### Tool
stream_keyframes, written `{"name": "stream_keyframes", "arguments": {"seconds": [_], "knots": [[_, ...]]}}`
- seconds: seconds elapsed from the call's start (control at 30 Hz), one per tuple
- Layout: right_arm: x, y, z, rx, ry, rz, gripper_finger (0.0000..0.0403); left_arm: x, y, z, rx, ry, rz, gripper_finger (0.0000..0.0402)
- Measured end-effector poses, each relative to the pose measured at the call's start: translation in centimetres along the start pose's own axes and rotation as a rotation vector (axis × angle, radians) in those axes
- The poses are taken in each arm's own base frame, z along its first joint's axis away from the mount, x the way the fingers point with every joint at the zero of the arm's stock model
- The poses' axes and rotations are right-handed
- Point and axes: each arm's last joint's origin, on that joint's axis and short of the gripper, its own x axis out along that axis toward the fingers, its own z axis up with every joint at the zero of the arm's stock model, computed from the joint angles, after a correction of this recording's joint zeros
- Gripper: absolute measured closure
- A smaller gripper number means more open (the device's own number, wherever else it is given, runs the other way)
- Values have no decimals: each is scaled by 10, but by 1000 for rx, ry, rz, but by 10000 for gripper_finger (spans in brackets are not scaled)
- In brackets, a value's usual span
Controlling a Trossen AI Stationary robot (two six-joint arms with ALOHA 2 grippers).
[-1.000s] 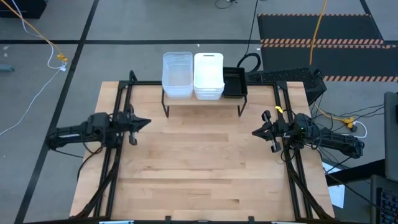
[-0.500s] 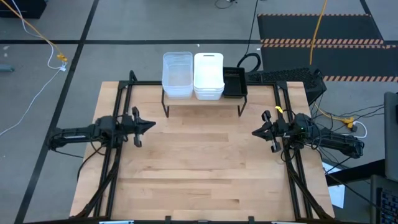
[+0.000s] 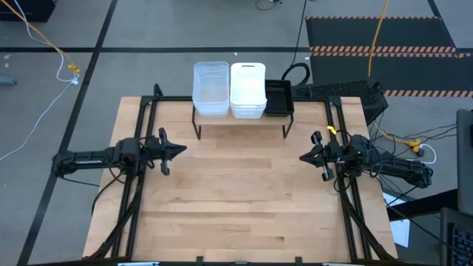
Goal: Stack baskets on shelf by color
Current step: Return to Home Position
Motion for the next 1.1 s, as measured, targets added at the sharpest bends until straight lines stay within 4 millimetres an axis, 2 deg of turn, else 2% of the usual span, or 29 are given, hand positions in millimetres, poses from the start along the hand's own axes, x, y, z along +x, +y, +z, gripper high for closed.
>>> {"name": "stream_keyframes", "arguments": {"seconds": [0.17,1.1], "knots": [[0,0,0,0,0,0,392,0,0,0,42,-1,3,392],[0,0,0,0,0,0,392,0,0,0,39,-2,4,392]]}}
